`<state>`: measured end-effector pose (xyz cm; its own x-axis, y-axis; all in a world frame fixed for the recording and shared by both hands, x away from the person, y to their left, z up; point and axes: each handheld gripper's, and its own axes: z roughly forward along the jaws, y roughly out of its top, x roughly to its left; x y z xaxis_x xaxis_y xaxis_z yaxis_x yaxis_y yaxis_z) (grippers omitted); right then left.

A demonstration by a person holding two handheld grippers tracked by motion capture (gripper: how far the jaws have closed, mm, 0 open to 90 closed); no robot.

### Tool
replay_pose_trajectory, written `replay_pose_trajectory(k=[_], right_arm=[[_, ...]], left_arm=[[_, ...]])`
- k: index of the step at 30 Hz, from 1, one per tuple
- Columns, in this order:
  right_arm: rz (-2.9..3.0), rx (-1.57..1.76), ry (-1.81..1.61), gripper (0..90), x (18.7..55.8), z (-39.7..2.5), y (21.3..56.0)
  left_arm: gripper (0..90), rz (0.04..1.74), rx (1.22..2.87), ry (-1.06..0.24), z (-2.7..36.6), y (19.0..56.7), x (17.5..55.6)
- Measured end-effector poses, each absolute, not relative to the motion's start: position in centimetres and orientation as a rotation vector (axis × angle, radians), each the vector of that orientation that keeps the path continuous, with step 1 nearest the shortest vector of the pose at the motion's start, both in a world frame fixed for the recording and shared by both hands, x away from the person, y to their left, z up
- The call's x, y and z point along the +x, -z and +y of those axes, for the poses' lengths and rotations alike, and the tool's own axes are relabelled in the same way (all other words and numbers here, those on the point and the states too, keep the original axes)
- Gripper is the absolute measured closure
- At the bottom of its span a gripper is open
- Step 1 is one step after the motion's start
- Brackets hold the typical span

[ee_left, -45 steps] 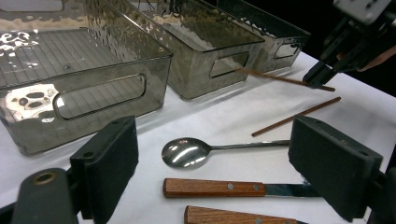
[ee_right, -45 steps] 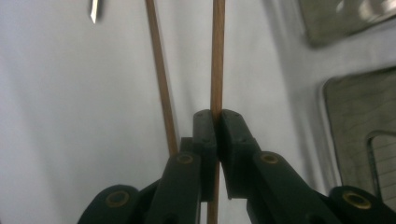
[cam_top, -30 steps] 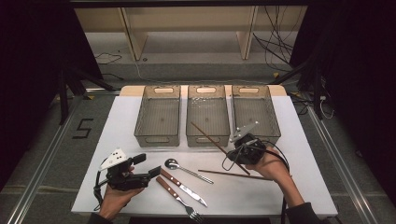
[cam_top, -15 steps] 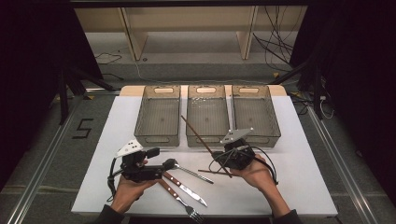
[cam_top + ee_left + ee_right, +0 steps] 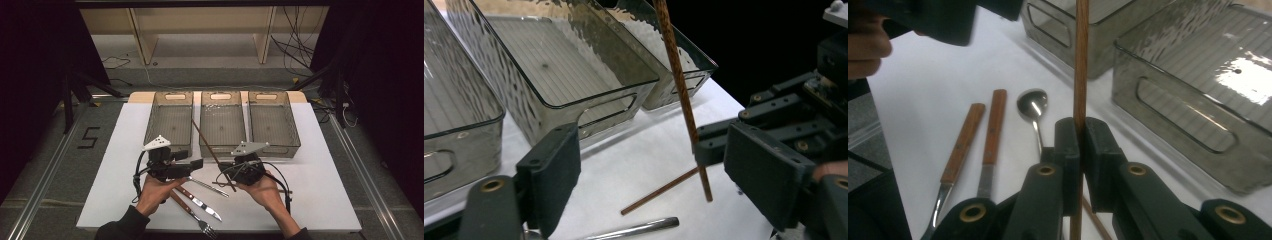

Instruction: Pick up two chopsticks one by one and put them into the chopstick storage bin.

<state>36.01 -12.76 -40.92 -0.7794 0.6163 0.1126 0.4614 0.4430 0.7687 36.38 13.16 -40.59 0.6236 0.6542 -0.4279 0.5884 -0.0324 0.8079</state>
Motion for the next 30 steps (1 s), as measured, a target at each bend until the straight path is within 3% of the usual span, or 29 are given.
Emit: replay_pose_trajectory(k=[30], right_arm=[[2.472,0.92,-1.355,85.5,35.0,-11.1,41.3]], left_arm=[[65.7,0.978,1.669,0.053,11.5,40.9,37.2]])
